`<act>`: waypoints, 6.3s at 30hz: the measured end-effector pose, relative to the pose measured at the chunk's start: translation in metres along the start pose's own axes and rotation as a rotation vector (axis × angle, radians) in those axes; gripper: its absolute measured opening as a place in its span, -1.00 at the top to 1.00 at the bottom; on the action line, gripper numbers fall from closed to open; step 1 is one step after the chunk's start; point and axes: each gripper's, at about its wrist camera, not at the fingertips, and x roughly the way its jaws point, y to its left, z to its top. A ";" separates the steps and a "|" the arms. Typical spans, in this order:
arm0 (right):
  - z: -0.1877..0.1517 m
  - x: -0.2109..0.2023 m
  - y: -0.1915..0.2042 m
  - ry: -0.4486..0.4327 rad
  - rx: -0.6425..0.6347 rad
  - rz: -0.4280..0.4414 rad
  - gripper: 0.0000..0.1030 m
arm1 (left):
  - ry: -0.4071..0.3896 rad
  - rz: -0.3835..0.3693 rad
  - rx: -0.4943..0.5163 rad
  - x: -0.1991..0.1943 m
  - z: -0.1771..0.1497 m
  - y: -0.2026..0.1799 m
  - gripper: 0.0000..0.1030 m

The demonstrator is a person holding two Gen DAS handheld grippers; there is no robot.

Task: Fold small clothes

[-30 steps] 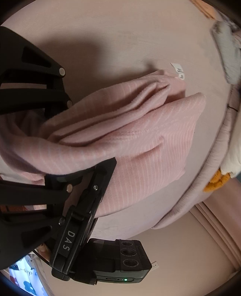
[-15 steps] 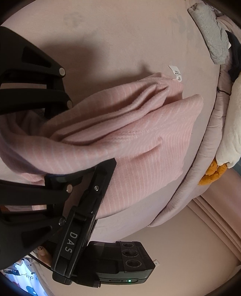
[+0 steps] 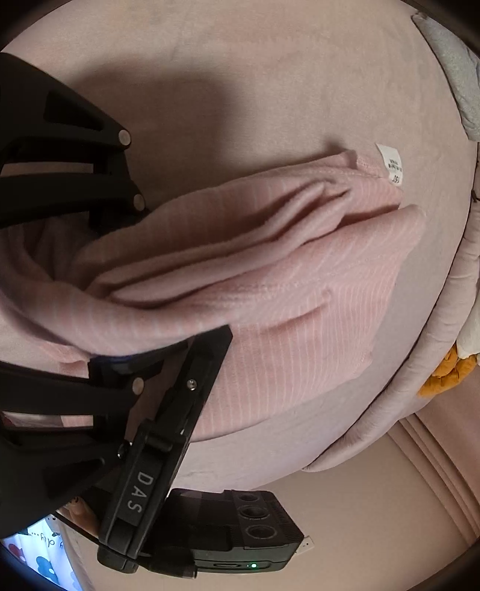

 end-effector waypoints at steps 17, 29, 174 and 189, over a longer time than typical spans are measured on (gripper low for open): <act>-0.022 -0.121 0.039 -0.277 -0.092 -0.219 -0.75 | -0.333 0.183 0.159 -0.140 -0.025 -0.063 -0.99; -0.051 -0.187 0.078 -0.459 -0.148 -0.301 -0.92 | -0.430 0.279 0.214 -0.181 -0.059 -0.088 -0.99; -0.080 -0.166 0.097 -0.414 -0.177 -0.419 -0.92 | -0.315 0.375 0.177 -0.163 -0.074 -0.082 -0.99; -0.079 -0.162 0.094 -0.383 -0.167 -0.428 -0.92 | -0.304 0.374 0.180 -0.159 -0.076 -0.080 -0.99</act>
